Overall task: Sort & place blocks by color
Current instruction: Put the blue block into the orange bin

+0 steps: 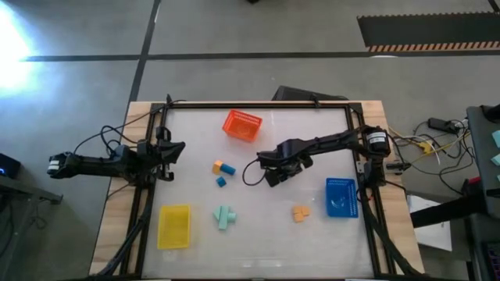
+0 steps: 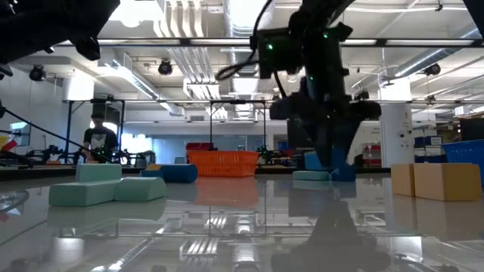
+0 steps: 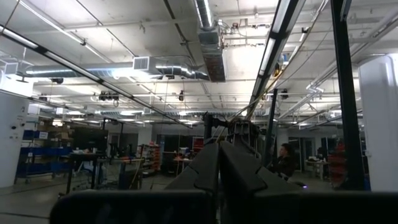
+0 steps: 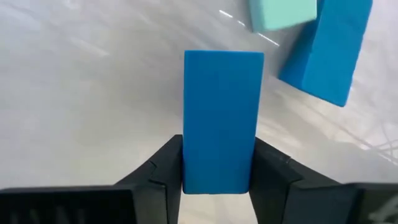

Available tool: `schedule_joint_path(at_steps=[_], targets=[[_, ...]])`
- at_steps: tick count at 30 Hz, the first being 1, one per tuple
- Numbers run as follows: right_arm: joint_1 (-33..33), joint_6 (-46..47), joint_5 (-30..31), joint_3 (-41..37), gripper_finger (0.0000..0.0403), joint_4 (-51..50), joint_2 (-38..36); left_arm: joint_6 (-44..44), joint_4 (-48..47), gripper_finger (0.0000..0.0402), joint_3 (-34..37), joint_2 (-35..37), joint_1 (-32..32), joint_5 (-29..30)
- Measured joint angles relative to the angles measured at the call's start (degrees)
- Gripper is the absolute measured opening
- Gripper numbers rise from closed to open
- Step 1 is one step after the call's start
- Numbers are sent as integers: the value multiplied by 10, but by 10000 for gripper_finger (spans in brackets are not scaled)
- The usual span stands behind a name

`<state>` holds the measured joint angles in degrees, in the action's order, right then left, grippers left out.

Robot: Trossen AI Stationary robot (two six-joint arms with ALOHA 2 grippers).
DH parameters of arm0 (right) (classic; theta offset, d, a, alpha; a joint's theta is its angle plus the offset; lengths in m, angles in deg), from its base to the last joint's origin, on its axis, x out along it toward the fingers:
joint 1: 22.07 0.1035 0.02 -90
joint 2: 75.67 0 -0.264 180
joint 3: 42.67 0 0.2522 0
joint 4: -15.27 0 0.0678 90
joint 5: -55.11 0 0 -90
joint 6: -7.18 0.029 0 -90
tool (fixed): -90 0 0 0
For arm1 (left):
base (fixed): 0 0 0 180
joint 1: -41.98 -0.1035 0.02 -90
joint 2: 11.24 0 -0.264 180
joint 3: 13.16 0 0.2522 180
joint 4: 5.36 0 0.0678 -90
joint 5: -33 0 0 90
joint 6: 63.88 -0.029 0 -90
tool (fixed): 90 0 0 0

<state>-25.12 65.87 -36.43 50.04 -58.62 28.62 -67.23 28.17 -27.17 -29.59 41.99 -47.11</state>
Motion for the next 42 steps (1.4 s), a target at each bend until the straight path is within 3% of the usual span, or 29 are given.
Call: schedule_joint_path(at_steps=[8, 19, 29, 35, 42], targets=[[-22, -64, 49, 119, 124, -77, 0, -1, -3, 0, 0, 0, 0, 0], [-117, -218, 102, 241, 123, -82, 0, -1, 2, 0, -2, 0, 0, 0], [-192, -328, 98, 266, 123, 11, 6, -4, 2, 0, -3, 0, 0, 1], [-192, -369, 72, 307, 123, 63, 67, -5, 2, 0, -3, 0, 0, 13], [-194, -466, 44, 451, 123, 38, 193, -4, 2, 0, -3, 0, 0, 15]])
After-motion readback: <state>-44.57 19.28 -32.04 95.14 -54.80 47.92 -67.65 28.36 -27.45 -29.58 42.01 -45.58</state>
